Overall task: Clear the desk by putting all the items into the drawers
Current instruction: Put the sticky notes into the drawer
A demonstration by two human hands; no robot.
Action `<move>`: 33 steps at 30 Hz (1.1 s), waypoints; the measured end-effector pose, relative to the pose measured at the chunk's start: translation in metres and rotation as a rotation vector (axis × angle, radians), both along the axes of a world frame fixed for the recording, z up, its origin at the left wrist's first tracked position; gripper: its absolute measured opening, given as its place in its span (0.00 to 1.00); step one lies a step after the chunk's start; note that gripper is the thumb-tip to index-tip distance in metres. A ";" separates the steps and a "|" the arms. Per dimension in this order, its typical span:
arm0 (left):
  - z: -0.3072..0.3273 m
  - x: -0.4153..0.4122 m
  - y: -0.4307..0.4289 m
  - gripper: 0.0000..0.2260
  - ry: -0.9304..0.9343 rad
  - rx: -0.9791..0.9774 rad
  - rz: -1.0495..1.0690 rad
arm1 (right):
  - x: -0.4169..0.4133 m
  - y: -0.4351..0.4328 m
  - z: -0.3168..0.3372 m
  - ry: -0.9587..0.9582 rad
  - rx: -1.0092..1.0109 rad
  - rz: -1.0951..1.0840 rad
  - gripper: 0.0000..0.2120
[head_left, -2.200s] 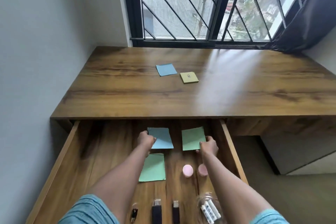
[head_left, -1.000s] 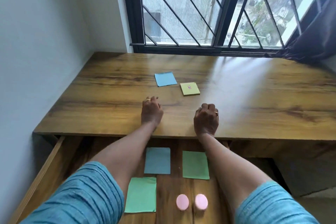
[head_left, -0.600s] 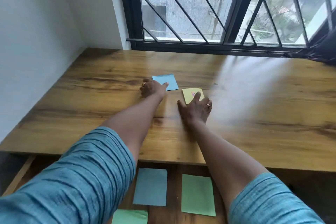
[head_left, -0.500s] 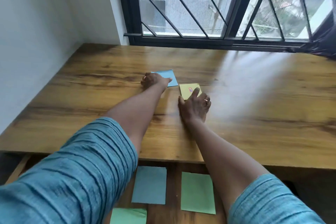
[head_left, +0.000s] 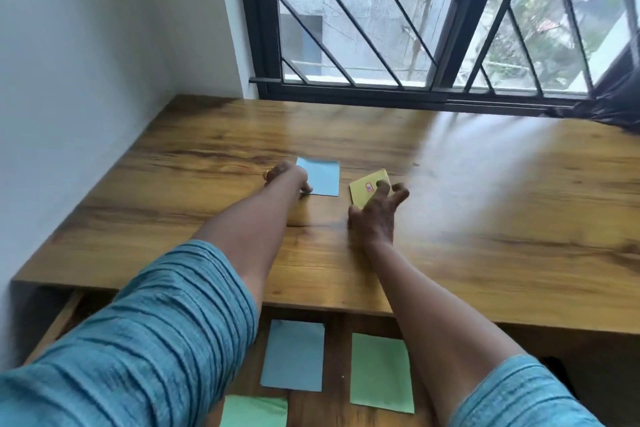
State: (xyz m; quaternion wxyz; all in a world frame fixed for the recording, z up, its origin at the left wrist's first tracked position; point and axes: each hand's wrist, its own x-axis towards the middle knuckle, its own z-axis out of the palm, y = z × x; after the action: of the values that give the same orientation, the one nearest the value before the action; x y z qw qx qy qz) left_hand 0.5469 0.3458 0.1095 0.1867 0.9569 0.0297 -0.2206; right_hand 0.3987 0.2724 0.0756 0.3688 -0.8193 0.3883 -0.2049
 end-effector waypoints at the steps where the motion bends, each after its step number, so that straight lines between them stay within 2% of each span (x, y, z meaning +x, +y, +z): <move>1: 0.001 -0.006 0.008 0.29 0.000 -0.017 0.002 | -0.001 0.007 0.002 -0.001 0.015 0.015 0.28; 5: -0.004 -0.025 0.037 0.31 -0.028 -0.087 0.049 | -0.006 0.040 0.006 -0.042 0.140 0.019 0.31; 8: -0.004 -0.034 0.063 0.26 -0.048 -0.215 0.077 | -0.017 0.064 0.010 -0.053 0.213 -0.044 0.32; 11: -0.008 -0.046 0.097 0.16 -0.053 -0.246 0.061 | -0.029 0.092 0.013 -0.124 0.264 -0.093 0.25; 13: -0.011 -0.058 0.116 0.14 -0.080 -0.240 0.043 | -0.035 0.108 0.015 -0.129 0.295 -0.135 0.19; 17: -0.013 -0.080 0.143 0.15 -0.060 -0.282 0.061 | -0.045 0.135 0.015 -0.067 0.315 -0.186 0.18; 25: -0.011 -0.089 0.159 0.19 0.029 -0.345 0.141 | -0.046 0.149 0.019 -0.074 0.327 -0.125 0.17; 30: -0.012 -0.092 0.145 0.28 -0.034 -0.161 0.178 | -0.038 0.143 0.019 -0.048 0.347 -0.064 0.19; 33: -0.012 -0.092 0.132 0.20 -0.061 -0.158 0.259 | -0.037 0.135 0.016 -0.025 0.364 -0.045 0.19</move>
State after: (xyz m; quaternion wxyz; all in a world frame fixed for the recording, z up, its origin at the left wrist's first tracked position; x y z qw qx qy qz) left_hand 0.4550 0.4779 0.0978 0.2892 0.9336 0.1298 -0.1672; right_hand 0.3615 0.4078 0.0914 0.5110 -0.7276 0.4325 -0.1498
